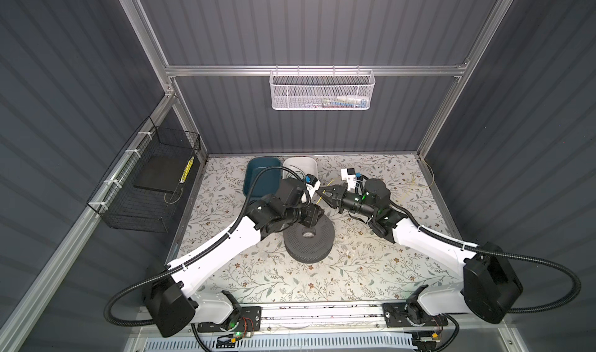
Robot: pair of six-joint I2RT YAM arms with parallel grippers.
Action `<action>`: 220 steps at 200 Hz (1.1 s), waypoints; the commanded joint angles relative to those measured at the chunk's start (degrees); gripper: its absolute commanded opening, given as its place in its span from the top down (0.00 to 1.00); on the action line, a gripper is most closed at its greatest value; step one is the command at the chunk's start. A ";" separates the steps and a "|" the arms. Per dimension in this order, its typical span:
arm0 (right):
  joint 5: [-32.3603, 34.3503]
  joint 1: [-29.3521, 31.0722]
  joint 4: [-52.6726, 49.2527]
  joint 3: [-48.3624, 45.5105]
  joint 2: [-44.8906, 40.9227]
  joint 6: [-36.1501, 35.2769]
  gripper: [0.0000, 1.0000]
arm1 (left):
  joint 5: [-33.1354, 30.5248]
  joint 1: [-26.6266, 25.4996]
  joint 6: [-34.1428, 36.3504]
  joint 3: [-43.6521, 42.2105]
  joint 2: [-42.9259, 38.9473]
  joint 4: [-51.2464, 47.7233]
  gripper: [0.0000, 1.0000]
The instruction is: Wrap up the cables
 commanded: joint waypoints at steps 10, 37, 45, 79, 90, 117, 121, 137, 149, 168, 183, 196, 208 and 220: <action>1.46 -0.51 0.25 -1.01 -1.31 -0.02 1.00 | 0.39 -0.10 1.32 -6.42 -8.44 4.01 0.41; 0.17 -0.47 0.90 -0.33 -0.79 1.08 1.00 | 1.95 -0.09 2.08 -9.46 -8.58 4.71 0.41; -0.12 -0.55 1.40 -0.36 -0.60 1.66 1.00 | 3.73 -0.10 2.57 -10.67 -8.21 6.14 0.43; -1.25 -0.47 2.91 -0.87 -0.43 3.54 1.00 | 2.99 -0.09 3.51 -13.50 -7.21 10.47 0.49; -1.36 -0.46 3.13 -1.07 -0.65 3.86 1.00 | 3.09 -0.10 3.95 -14.11 -7.09 11.73 0.54; -0.86 -0.62 2.43 -1.58 -1.47 3.41 1.00 | 2.65 -0.06 4.08 -14.89 -7.40 12.49 0.85; -0.69 -0.66 2.23 -1.60 -1.60 3.22 1.00 | 2.36 -0.07 4.08 -14.96 -7.43 12.24 0.90; -0.48 -0.81 1.82 -1.84 -1.90 2.83 1.00 | 2.22 -0.10 4.12 -15.46 -8.11 11.74 1.00; -0.40 -0.88 1.73 -1.82 -1.84 2.74 1.00 | 2.29 -0.10 4.19 -16.02 -8.81 11.48 1.00; -0.57 -0.92 1.29 -1.60 -1.65 1.82 0.96 | 1.81 -0.10 4.00 -16.14 -9.86 10.85 1.00; -0.95 -0.80 0.83 -1.60 -1.90 0.21 0.63 | 1.73 -0.10 3.85 -15.75 -10.16 10.34 1.00; -1.51 -0.43 -1.04 -1.29 -2.55 -2.70 0.55 | 1.53 -0.10 3.95 -14.51 -9.61 9.10 1.00; -1.16 0.40 -3.82 -1.32 -3.52 -5.31 0.52 | 1.57 -0.07 4.28 -12.67 -8.44 7.56 1.00; -0.65 1.49 -6.81 -1.36 -4.48 -8.19 0.51 | 2.24 -0.10 4.88 -10.74 -6.87 6.01 1.00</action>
